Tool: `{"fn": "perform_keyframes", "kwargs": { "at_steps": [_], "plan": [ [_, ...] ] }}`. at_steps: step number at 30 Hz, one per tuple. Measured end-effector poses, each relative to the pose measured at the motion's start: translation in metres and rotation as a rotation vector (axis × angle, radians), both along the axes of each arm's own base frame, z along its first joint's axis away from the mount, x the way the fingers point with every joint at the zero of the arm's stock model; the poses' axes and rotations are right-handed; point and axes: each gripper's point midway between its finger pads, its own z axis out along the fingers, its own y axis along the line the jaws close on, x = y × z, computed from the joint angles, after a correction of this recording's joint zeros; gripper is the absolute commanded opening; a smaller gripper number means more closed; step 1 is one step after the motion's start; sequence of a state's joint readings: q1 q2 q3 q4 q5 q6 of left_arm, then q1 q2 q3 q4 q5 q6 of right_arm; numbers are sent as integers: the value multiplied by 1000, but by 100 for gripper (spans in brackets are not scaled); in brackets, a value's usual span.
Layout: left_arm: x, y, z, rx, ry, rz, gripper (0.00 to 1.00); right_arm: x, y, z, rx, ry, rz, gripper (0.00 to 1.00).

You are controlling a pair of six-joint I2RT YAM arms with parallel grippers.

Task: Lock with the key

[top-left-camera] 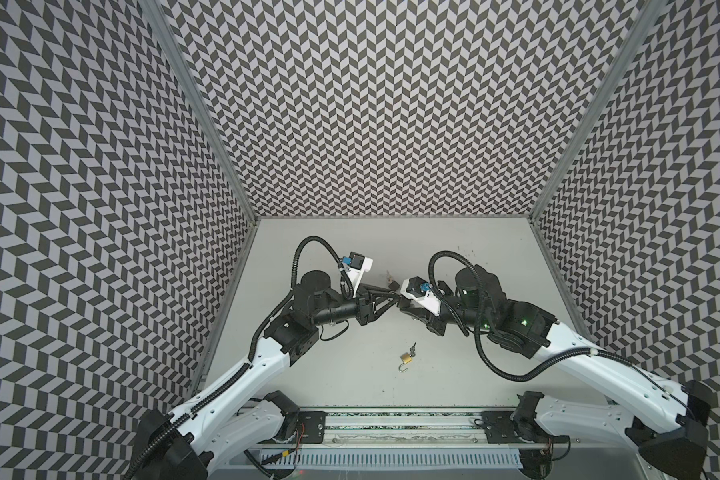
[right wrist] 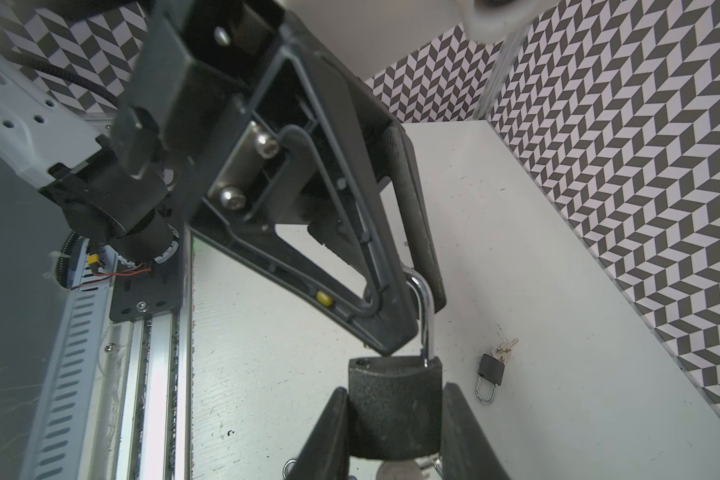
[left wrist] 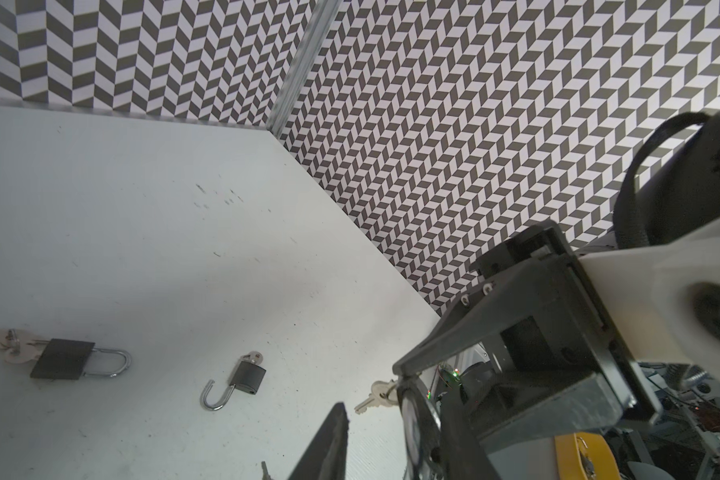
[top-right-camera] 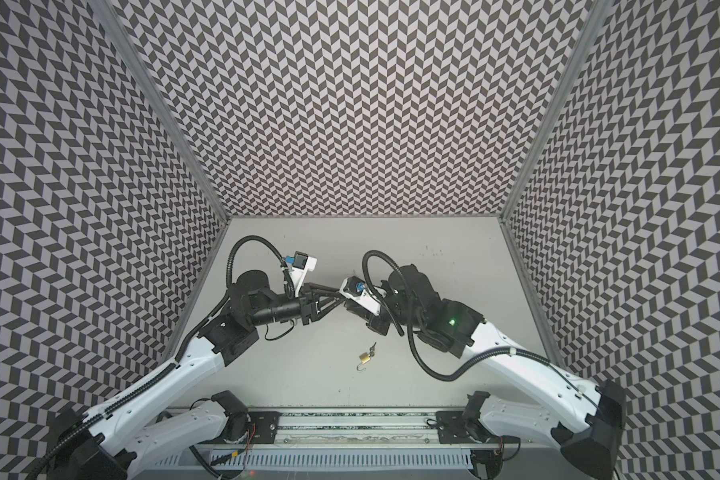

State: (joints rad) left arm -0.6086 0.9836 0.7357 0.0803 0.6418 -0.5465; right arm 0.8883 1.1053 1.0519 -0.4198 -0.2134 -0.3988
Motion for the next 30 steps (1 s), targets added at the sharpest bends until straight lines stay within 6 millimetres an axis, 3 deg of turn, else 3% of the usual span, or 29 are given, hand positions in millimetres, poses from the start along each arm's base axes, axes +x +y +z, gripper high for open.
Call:
{"fn": "perform_keyframes", "kwargs": {
  "at_steps": [11, 12, 14, 15, 17, 19, 24, 27, 30],
  "plan": [
    [-1, 0, 2, -6, 0, -1, 0, 0, 0, 0, 1, 0, 3, 0],
    [-1, 0, 2, -6, -2, -1, 0, -1, 0, 0, 2, 1, 4, 4],
    [-1, 0, 3, -8, 0, -1, 0, -1, 1, 0, 4, 4, 5, 29],
    [-2, 0, 4, -10, 0, 0, 0, -1, 1, 1, 9, 9, 4, 57],
    [-2, 2, 7, -18, 0, 5, 0, -3, 3, 5, 31, 10, 13, 77],
    [-3, 4, 14, -37, -9, 14, 0, -5, 4, 14, 78, 2, 18, 90],
    [-10, 11, 41, -128, -69, 28, 0, -11, -7, 47, 269, -4, 31, 96],
    [-14, 13, 51, -178, -96, 27, 0, -3, -24, 70, 452, 35, 40, 96],
    [-16, 14, 58, -219, -112, 19, 0, 3, -40, 81, 613, 93, 71, 94]
  ]
}}
